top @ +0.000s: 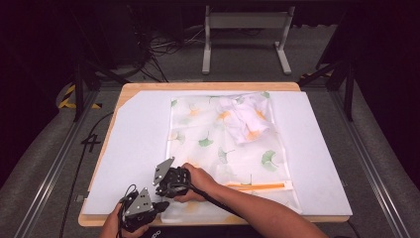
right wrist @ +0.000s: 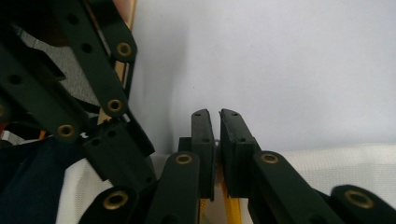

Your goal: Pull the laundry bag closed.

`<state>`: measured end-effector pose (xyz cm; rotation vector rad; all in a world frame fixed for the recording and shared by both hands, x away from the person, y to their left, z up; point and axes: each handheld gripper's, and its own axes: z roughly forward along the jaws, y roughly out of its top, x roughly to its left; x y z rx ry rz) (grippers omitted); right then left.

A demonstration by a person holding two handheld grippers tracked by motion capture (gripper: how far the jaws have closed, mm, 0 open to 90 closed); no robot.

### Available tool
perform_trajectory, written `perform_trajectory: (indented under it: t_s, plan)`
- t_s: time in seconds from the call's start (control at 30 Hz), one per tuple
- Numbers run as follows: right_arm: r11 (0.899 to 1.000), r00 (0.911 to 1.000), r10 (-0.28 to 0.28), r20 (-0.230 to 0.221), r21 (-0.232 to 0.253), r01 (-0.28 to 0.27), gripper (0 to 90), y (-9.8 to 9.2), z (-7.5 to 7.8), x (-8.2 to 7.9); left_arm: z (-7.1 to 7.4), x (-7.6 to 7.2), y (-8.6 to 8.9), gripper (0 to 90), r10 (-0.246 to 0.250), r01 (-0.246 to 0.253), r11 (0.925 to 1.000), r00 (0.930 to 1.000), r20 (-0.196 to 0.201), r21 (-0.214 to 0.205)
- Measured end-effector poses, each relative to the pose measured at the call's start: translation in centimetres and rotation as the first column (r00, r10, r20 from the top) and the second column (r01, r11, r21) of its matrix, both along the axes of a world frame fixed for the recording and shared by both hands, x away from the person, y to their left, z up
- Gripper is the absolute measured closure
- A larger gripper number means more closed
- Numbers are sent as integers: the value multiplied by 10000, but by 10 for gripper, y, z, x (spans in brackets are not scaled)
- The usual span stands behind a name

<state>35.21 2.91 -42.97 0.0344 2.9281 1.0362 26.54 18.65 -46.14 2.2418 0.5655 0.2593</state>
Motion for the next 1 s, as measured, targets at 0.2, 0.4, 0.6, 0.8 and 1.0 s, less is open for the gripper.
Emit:
perform_trajectory:
  t_s: [0.2, 0.4, 0.6, 0.8, 1.0]
  plan:
    - [9987, 10000, -75, 36, 496, 73, 875, -15, 6, -4, -1, 1, 1, 900, 19, -20, 9999, 9999, -104, -129]
    - [9973, 9999, -162, 21, 713, 160, 898, -26, 4, -3, -1, 1, 1, 900, 40, -42, 9999, 9999, -132, -149]
    - [9959, 9994, -307, -162, 847, 320, 899, -36, -1, -1, -1, 2, 1, 900, 41, -45, 9998, 9998, -184, -206]
    - [9951, 9993, -375, -88, 915, 381, 898, -42, -4, -2, -1, 1, 1, 900, 46, -48, 9999, 9999, -106, -147]
    - [9947, 9992, -396, -81, 946, 402, 898, -49, -10, -3, 0, 4, 7, 838, 530, -534, 9976, 9985, -108, -448]
